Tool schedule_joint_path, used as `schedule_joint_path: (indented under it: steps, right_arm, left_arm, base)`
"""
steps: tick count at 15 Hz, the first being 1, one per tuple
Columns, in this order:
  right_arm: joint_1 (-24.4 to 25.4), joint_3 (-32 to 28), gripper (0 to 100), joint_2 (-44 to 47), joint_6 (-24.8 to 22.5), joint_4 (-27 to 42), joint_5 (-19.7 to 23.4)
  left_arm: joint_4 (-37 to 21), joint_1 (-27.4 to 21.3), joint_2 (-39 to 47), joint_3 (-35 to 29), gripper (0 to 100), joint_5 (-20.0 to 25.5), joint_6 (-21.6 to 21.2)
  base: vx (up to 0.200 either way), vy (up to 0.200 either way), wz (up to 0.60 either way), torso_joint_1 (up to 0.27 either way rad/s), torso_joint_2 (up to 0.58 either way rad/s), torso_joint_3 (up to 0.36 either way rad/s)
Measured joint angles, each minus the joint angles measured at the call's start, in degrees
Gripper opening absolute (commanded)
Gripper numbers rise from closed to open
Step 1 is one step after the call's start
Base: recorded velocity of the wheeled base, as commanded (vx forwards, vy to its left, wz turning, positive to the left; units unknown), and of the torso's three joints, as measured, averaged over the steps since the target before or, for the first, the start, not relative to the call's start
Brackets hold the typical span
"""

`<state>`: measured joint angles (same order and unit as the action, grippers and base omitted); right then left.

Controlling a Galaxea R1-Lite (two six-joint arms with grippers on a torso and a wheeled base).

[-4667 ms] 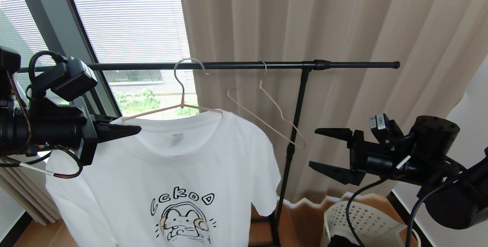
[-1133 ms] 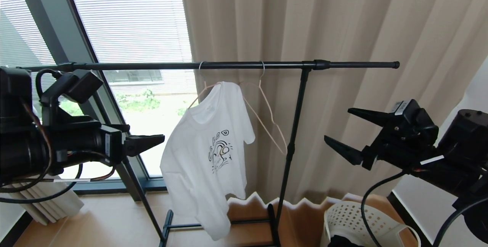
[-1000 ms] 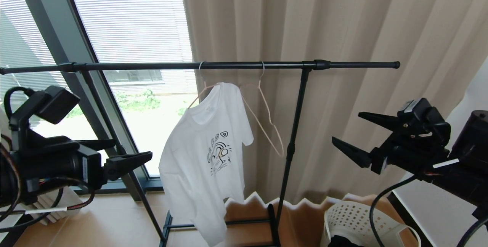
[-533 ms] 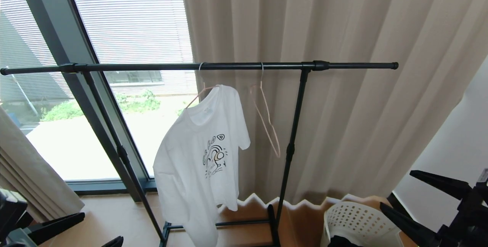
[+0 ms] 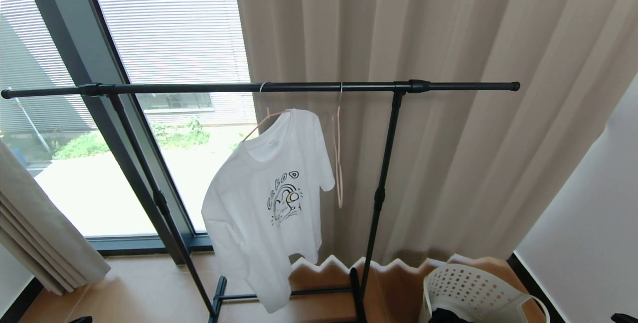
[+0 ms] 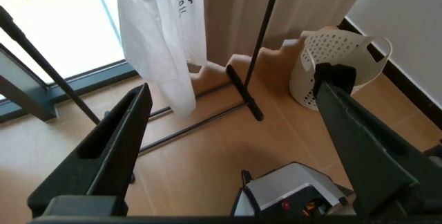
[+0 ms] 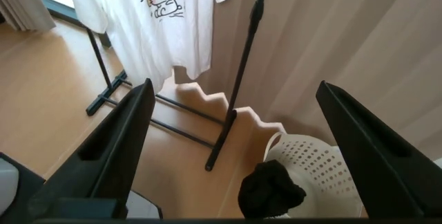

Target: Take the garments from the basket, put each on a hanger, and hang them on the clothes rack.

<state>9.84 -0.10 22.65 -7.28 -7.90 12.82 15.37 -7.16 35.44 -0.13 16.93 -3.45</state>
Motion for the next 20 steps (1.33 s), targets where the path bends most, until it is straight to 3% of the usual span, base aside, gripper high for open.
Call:
schedule_joint_path:
  steps: [2, 4, 9, 15, 20]
  right_arm:
    - [-0.74, 0.05, 100, -7.33, 0.41, 4.73, -4.23]
    - [-1.94, 0.05, 100, -11.35, 0.79, 5.41, -5.50]
    - [-3.36, 0.10, 100, -16.15, 1.37, 5.30, -5.72]
    - [-3.97, 0.10, 100, -17.34, 1.43, 4.84, -6.51]
    - [-3.97, 0.10, 100, -17.40, 1.45, 4.95, -6.60]
  left_arm:
    - [-4.78, 0.02, -4.52, 0.06, 100, -0.02, -0.07]
    - [-8.62, 0.41, -9.07, 0.11, 100, -0.21, 0.11]
    - [-8.80, 4.29, -15.65, 0.13, 100, -0.32, 0.20]
    - [-8.62, 15.27, -27.23, 0.13, 100, -0.40, 2.74]
    - [-8.35, 11.90, -29.18, 0.13, 100, -0.49, 5.33]
  base:
    - [0.000, 0.000, 0.00, 0.000, 0.00, 0.000]
    - [0.000, 0.000, 0.00, 0.000, 0.00, 0.000]
    - [0.000, 0.000, 0.00, 0.000, 0.00, 0.000]
    - [0.000, 0.000, 0.00, 0.000, 0.00, 0.000]
    - [0.000, 0.000, 0.00, 0.000, 0.00, 0.000]
